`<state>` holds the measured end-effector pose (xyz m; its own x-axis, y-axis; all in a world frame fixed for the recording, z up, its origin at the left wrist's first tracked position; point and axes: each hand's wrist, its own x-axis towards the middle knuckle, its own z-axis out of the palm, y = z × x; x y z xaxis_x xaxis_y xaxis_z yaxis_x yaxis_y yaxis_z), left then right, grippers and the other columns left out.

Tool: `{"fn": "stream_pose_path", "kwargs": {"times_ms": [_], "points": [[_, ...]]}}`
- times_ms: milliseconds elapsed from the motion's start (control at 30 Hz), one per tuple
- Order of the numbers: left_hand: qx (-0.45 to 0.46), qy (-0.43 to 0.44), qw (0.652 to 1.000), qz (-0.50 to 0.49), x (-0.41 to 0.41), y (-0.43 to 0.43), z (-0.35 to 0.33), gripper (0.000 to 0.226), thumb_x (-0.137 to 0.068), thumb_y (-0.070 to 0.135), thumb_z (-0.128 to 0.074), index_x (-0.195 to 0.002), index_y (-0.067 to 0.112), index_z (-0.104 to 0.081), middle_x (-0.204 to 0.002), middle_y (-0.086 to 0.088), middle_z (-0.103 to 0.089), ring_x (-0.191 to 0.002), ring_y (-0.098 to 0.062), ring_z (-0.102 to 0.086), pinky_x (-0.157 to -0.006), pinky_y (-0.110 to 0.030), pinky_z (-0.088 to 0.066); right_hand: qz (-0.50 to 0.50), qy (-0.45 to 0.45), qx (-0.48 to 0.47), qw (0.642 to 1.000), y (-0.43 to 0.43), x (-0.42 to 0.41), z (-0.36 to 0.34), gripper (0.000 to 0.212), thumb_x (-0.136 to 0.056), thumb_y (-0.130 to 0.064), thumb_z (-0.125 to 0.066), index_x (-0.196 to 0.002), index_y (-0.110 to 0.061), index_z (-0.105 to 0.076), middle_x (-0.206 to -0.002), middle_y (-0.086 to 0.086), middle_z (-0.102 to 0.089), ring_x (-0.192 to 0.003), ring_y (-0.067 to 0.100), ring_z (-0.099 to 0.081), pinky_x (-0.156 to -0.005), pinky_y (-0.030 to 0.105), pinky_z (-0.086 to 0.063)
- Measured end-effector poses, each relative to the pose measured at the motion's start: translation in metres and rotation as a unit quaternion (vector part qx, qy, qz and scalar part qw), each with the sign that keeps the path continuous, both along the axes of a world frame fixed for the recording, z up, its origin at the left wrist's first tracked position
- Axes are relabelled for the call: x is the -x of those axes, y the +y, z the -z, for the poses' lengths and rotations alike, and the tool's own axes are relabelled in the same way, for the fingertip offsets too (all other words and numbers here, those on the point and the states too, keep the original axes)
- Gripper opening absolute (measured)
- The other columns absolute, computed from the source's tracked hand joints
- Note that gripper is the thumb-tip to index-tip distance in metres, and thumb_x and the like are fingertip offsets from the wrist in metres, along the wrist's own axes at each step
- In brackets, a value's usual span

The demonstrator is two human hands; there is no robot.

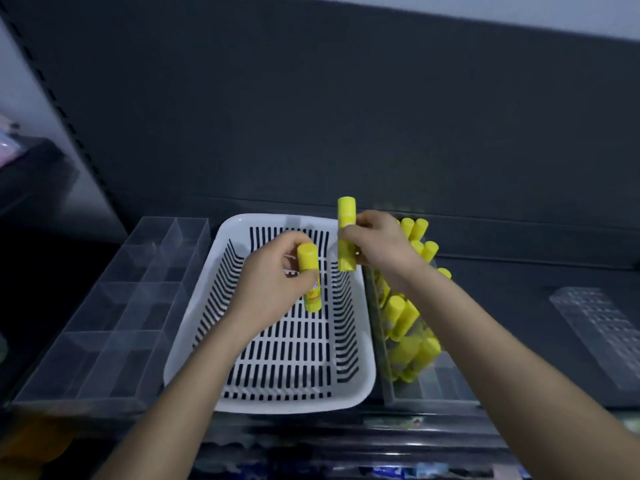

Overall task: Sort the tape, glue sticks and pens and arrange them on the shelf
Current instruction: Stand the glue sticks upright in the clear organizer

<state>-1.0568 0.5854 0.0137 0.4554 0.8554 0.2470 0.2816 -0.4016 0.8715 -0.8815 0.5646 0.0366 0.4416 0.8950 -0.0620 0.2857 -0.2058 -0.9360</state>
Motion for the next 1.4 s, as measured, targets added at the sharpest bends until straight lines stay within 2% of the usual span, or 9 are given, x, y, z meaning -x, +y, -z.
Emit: {"fn": "stream_pose_path", "kwargs": {"times_ms": [167, 267, 400, 533, 700, 767, 900, 1100, 1400], "points": [[-0.005, -0.026, 0.999, 0.02, -0.036, -0.043, -0.021, 0.024, -0.077, 0.007, -0.071, -0.086, 0.027, -0.06, -0.078, 0.011, -0.063, -0.07, -0.009, -0.062, -0.064, -0.018, -0.048, 0.014, 0.021, -0.038, 0.999, -0.067, -0.036, -0.016, 0.018, -0.08, -0.02, -0.064, -0.079, -0.002, -0.059, -0.071, 0.009, -0.044, -0.067, 0.021, -0.044, -0.061, 0.037, -0.04], [-0.008, -0.023, 0.998, 0.053, -0.057, -0.072, -0.027, 0.022, -0.078, 0.008, -0.071, -0.085, 0.027, -0.061, -0.073, 0.015, -0.064, -0.068, -0.004, -0.062, -0.062, -0.012, -0.046, 0.026, 0.012, -0.057, 0.998, -0.108, -0.065, -0.021, 0.017, -0.077, -0.021, -0.066, -0.074, -0.005, -0.059, -0.072, 0.01, -0.051, -0.067, 0.021, -0.049, -0.06, 0.039, -0.042], [0.006, -0.032, 0.996, 0.087, -0.081, -0.105, -0.033, 0.021, -0.079, 0.01, -0.073, -0.091, 0.024, -0.064, -0.076, 0.012, -0.067, -0.072, -0.012, -0.066, -0.066, -0.024, -0.055, 0.022, 0.005, -0.068, 0.997, -0.153, -0.1, -0.018, 0.007, -0.079, -0.013, -0.067, -0.082, -0.013, -0.061, -0.073, 0.001, -0.068, -0.071, 0.017, -0.062, -0.07, 0.043, -0.053], [0.011, -0.011, 0.993, 0.118, -0.105, -0.129, -0.027, 0.025, -0.077, 0.012, -0.077, -0.089, 0.03, -0.064, -0.08, 0.012, -0.068, -0.073, -0.008, -0.067, -0.069, -0.025, -0.057, 0.014, -0.014, -0.042, 0.999, -0.18, -0.121, 0.0, 0.017, -0.074, -0.01, -0.069, -0.086, -0.015, -0.058, -0.081, 0.003, -0.069, -0.081, 0.025, -0.067, -0.079, 0.053, -0.055], [-0.054, 0.104, 0.986, 0.12, -0.126, -0.143, 0.001, 0.025, -0.078, 0.019, -0.076, -0.092, 0.033, -0.062, -0.082, 0.017, -0.065, -0.082, 0.003, -0.061, -0.074, -0.016, -0.051, 0.001, -0.084, 0.005, 0.996, -0.199, -0.129, 0.028, 0.023, -0.068, -0.017, -0.076, -0.077, -0.018, -0.055, -0.078, 0.004, -0.064, -0.077, 0.026, -0.064, -0.073, 0.045, -0.055], [-0.084, 0.148, 0.979, 0.111, -0.131, -0.143, 0.013, 0.026, -0.079, 0.021, -0.074, -0.101, 0.028, -0.063, -0.091, 0.016, -0.064, -0.088, 0.0, -0.06, -0.079, -0.021, -0.05, -0.013, -0.125, 0.011, 0.992, -0.202, -0.129, 0.038, 0.024, -0.068, -0.018, -0.078, -0.077, -0.022, -0.056, -0.077, 0.0, -0.064, -0.074, 0.021, -0.062, -0.069, 0.037, -0.052], [-0.137, 0.21, 0.963, 0.097, -0.139, -0.143, 0.029, 0.033, -0.081, 0.023, -0.073, -0.112, 0.023, -0.063, -0.1, 0.006, -0.059, -0.098, -0.013, -0.057, -0.076, -0.023, -0.04, -0.045, -0.186, 0.009, 0.981, -0.202, -0.126, 0.051, 0.022, -0.072, -0.015, -0.075, -0.089, -0.016, -0.06, -0.084, 0.001, -0.065, -0.078, 0.017, -0.06, -0.067, 0.029, -0.048], [-0.175, 0.251, 0.948, 0.085, -0.143, -0.142, 0.043, 0.036, -0.079, 0.019, -0.074, -0.114, 0.02, -0.065, -0.103, 0.0, -0.062, -0.108, -0.019, -0.051, -0.09, -0.034, -0.044, -0.092, -0.214, -0.001, 0.973, -0.202, -0.121, 0.066, 0.019, -0.077, -0.008, -0.069, -0.095, -0.01, -0.065, -0.089, 0.007, -0.067, -0.084, 0.023, -0.062, -0.075, 0.036, -0.051], [-0.193, 0.266, 0.94, 0.088, -0.142, -0.137, 0.049, 0.045, -0.083, 0.025, -0.071, -0.126, 0.019, -0.059, -0.121, 0.003, -0.062, -0.119, -0.016, -0.046, -0.097, -0.031, -0.04, -0.106, -0.209, 0.031, 0.972, -0.198, -0.123, 0.07, 0.03, -0.073, -0.004, -0.071, -0.1, -0.014, -0.063, -0.093, 0.002, -0.066, -0.087, 0.019, -0.061, -0.077, 0.032, -0.052]]}}
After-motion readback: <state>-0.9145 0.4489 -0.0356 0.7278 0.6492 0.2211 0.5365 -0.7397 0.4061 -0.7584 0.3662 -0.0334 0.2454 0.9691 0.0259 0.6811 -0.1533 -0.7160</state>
